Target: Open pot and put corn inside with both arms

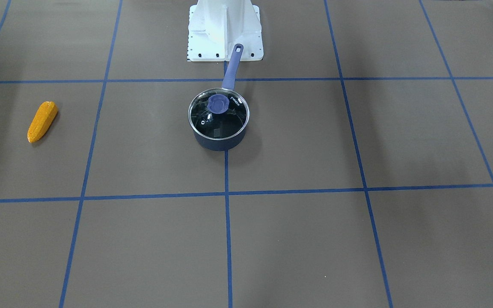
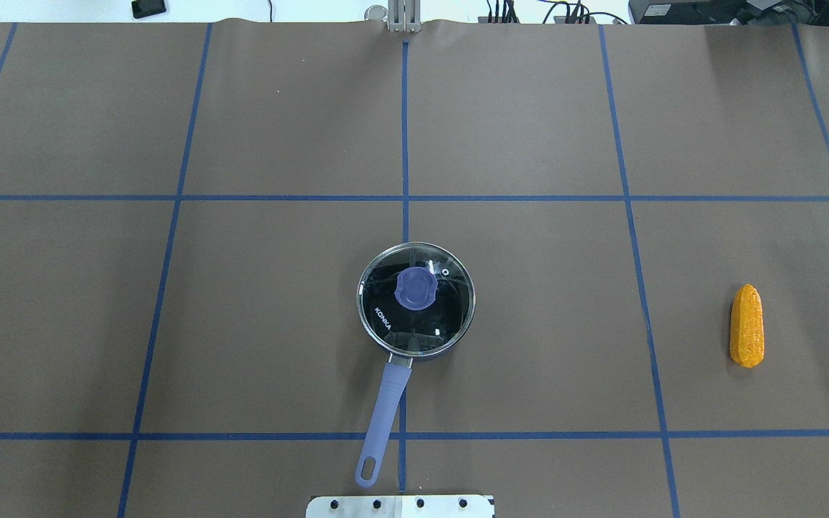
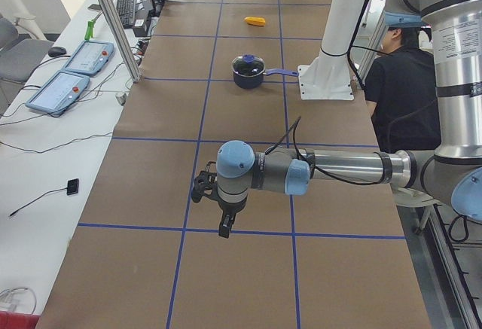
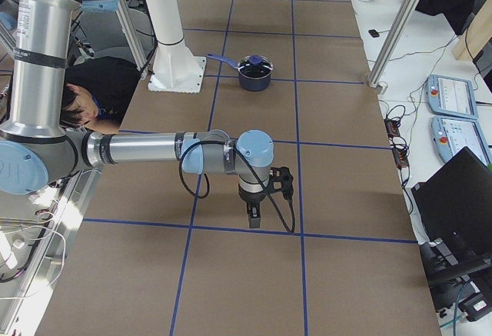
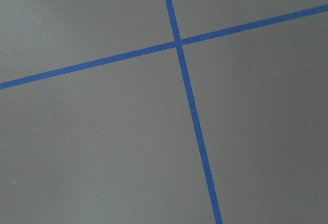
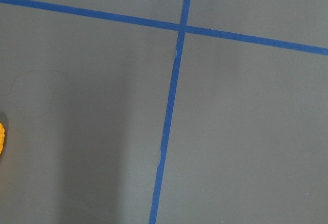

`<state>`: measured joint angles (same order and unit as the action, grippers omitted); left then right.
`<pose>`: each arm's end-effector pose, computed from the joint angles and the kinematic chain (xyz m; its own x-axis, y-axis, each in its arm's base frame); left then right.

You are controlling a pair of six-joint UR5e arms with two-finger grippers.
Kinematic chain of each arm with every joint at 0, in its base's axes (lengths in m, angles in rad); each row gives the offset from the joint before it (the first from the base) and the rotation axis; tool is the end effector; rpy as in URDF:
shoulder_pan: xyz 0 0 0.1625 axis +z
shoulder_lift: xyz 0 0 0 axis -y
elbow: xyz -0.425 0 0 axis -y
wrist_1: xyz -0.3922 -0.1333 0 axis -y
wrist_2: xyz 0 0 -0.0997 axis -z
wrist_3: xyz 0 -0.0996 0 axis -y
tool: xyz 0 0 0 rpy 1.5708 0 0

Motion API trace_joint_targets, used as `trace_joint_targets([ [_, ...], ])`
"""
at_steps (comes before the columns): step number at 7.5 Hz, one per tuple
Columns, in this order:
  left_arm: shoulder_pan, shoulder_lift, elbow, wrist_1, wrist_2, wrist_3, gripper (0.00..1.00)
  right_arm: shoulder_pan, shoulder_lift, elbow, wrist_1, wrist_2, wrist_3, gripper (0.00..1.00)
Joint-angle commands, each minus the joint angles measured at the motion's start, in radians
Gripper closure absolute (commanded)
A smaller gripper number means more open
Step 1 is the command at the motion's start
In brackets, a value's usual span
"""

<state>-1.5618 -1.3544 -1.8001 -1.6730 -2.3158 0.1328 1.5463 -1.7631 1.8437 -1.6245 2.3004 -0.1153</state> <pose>-0.0621 -0.4089 0.6338 0.7267 0.2153 -0.6523 -0.1061 0.9734 0.2030 0.0568 -0.4129 0.6196 0.7370 -0.1509 0.6588 0.1100 0.9885 0.1034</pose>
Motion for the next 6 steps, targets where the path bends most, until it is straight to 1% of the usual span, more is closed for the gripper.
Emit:
trace_joint_targets([
  [1,0.0,-0.002,-0.025,-0.007,-0.004,-0.005,0.01,0.0,0.001,0.022,0.002,0.004,-0.006,0.0],
  [2,0.0,0.0,-0.092,-0.008,-0.004,-0.009,0.01,-0.002,0.023,0.022,0.002,0.004,0.0,0.0],
  [3,0.003,-0.029,-0.119,-0.037,-0.004,-0.004,0.01,-0.003,0.095,0.016,0.0,0.001,0.005,0.0],
  [4,0.003,-0.091,-0.09,-0.126,-0.002,-0.012,0.01,-0.003,0.118,0.022,0.002,0.001,0.003,0.0],
  [5,0.003,-0.091,-0.085,-0.166,-0.026,-0.007,0.01,-0.003,0.151,0.011,0.0,0.002,0.006,0.0],
  [6,0.003,-0.089,-0.075,-0.221,-0.098,-0.005,0.01,-0.002,0.174,0.02,0.002,0.002,-0.003,0.0],
])
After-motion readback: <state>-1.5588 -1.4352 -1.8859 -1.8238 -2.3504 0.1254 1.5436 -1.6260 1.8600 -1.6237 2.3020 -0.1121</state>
